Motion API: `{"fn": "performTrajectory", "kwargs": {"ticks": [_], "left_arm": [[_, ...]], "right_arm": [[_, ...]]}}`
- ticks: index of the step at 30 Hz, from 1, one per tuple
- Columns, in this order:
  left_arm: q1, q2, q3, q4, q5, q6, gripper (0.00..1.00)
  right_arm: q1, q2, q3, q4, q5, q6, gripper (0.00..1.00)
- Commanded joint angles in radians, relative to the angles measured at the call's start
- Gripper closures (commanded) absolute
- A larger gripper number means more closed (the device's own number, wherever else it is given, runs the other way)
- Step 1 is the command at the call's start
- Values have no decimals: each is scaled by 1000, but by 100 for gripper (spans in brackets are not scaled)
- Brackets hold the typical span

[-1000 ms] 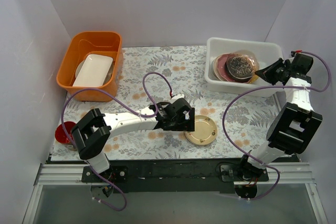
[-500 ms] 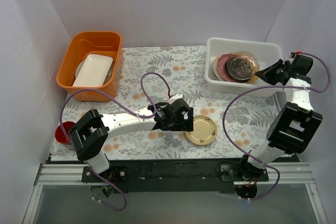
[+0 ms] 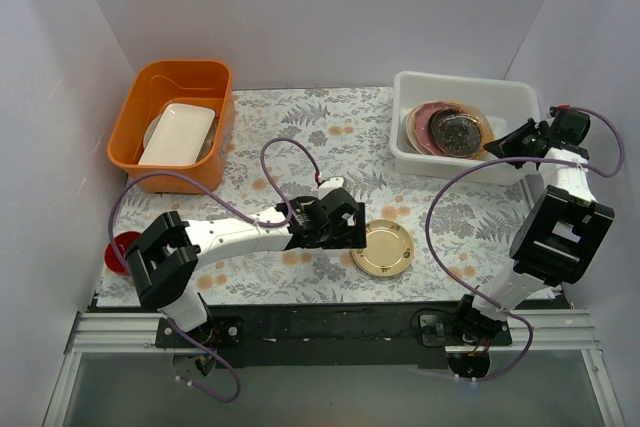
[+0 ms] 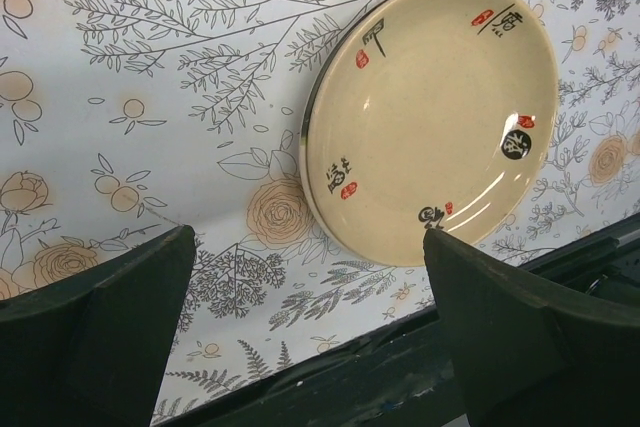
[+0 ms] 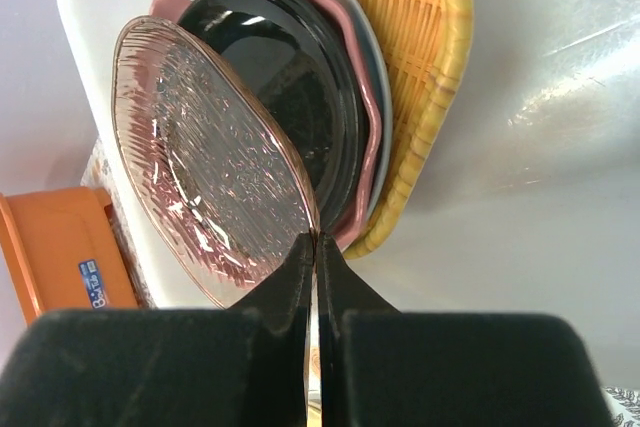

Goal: Place the plates into the plastic bin on the countertop
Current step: Place the plate in the plastic bin.

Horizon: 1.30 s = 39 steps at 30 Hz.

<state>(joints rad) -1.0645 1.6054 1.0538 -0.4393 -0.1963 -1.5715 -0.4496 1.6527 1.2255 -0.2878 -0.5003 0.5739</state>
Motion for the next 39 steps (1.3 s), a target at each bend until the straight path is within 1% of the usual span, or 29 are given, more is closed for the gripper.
{"fn": "performTrajectory", "kwargs": {"ticks": [1,5,6,11,12,14,15,17,18,20,21,23,24,25,30,39], "left_arm": [[-8,-68,-6,17,-29,-5,2],[-8,-70,-6,17,-22,-7,2],[-8,-71,-6,17,-20,-12,2],[-8,-97,-24,22,-26,-18,2],[-8,-104,-28,27,-25,-19,2],[-8,-107,-35,27,-20,-22,2],[-8,-108,-34,28,-20,-25,2],[-8,-113,-35,27,-22,-22,2],[-8,-114,-37,28,-22,-24,2],[-8,-121,-37,27,-25,-27,2],[-8,-121,-35,31,-22,-28,2],[-8,-122,-35,33,-17,-30,2],[-8,-122,-37,36,-14,-33,2],[-8,-122,-43,39,-11,-33,2],[-8,-119,-49,48,-8,-36,2],[-8,-104,-29,51,-9,-27,2]], "right_arm": [[-1,15,-24,39,-21,6,96],[11,33,-14,30,-26,-5,89],[14,38,-12,27,-24,-8,86],[34,65,28,-3,-35,-26,80],[41,65,35,-13,-32,-38,70],[46,61,46,-20,-18,-46,63],[51,52,51,-31,-12,-49,53],[57,39,60,-45,12,-57,41],[61,19,63,-56,23,-58,29],[65,-4,54,-48,42,-60,22],[65,-30,51,-47,43,-59,15],[66,-62,39,-27,39,-49,14],[68,-91,28,-19,34,-48,4],[69,-103,26,-11,26,-45,2],[97,-148,45,-17,8,-51,2],[155,-145,106,-85,-3,-80,2]]}}
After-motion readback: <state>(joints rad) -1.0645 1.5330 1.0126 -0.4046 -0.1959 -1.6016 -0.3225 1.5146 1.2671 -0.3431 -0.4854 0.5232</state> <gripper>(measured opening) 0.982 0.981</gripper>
